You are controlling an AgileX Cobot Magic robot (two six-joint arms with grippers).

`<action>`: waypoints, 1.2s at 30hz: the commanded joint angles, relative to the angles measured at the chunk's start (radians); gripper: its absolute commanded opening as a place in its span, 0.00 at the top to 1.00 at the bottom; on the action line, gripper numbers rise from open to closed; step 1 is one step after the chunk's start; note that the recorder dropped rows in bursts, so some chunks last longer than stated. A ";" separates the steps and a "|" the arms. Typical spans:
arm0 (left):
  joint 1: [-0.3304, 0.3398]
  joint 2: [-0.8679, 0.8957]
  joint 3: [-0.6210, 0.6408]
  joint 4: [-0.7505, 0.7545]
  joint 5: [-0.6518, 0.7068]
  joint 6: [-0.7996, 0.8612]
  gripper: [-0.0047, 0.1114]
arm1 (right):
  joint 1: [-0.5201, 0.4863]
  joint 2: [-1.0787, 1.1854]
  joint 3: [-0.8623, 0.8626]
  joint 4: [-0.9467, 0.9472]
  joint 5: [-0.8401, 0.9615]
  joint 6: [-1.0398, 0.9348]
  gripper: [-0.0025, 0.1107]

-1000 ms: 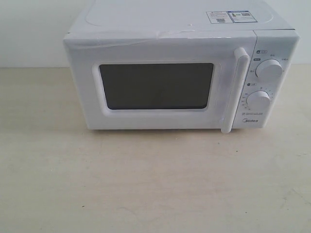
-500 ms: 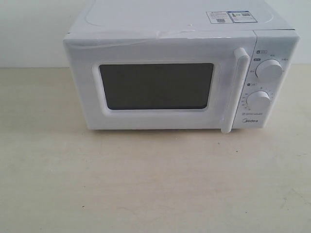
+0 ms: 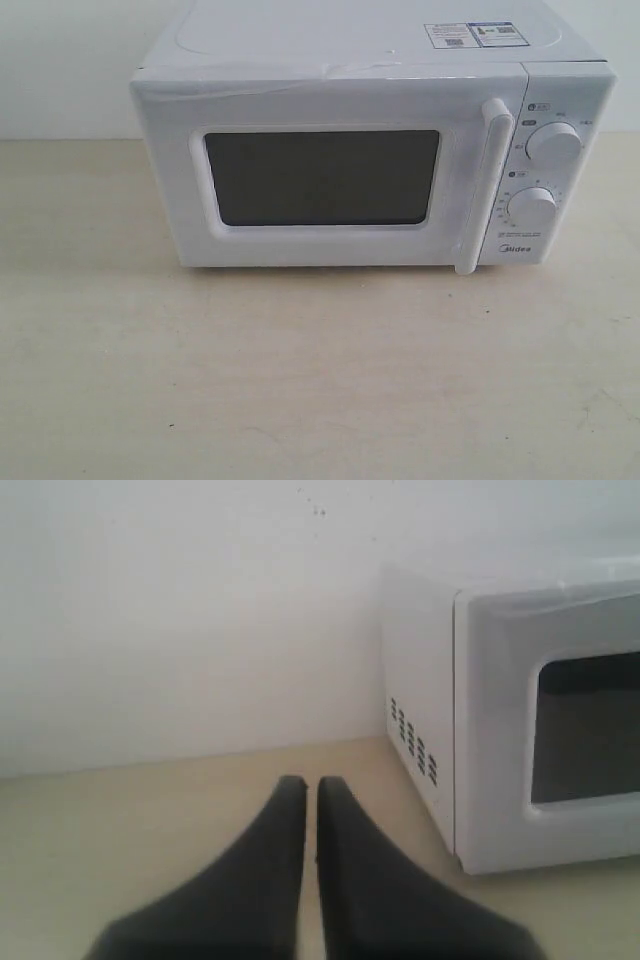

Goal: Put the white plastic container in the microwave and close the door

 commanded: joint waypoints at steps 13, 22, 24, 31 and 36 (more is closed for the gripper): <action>0.112 -0.003 0.064 0.006 0.068 0.067 0.92 | -0.005 -0.005 0.004 0.003 0.000 -0.003 0.98; 0.185 -0.003 0.064 -0.010 0.157 0.080 0.92 | -0.005 -0.005 0.004 0.003 0.000 0.000 0.98; 0.185 -0.003 0.064 -0.010 0.133 0.080 0.92 | -0.005 -0.005 0.004 0.003 0.000 0.000 0.98; 0.185 -0.003 0.064 0.328 0.121 -0.367 0.92 | -0.005 -0.005 0.004 0.003 0.000 0.000 0.98; 0.185 -0.003 0.064 0.397 0.121 -0.460 0.92 | -0.005 -0.005 0.004 0.003 0.000 -0.002 0.98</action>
